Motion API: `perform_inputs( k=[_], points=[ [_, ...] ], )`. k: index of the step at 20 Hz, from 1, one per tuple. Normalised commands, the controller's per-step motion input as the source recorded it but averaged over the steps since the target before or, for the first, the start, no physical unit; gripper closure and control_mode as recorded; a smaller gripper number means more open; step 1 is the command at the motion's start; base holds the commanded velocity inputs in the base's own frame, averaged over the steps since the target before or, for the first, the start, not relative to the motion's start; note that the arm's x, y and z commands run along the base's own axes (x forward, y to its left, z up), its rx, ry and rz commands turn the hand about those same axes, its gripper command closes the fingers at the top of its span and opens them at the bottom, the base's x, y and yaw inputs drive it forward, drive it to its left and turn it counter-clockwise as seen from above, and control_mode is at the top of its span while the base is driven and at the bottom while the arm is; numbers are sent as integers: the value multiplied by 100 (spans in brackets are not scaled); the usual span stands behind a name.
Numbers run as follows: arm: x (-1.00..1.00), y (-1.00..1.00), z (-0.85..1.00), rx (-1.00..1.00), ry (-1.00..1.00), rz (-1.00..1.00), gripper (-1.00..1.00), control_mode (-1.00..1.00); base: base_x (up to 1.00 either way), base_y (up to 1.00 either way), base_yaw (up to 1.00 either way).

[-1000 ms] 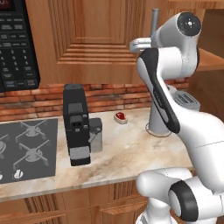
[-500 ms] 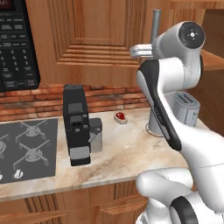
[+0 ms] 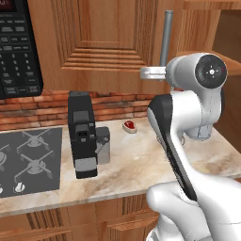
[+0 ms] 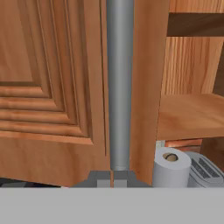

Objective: Pick the dish brush and spray from the cabinet and place them on the counter.

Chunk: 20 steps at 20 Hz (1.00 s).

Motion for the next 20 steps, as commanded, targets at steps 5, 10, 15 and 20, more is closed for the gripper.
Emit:
perform_inputs(
  k=[5,10,15,20],
  points=[
    [-54,10,-3,0,0,-4,100,-100,0,0,0],
    [-37,-3,20,0,0,-6,100,-100,0,0,0],
    [-22,-21,35,4,0,-1,100,-100,0,0,0],
    [-19,-31,38,7,0,0,100,-100,0,0,0]
  ],
)
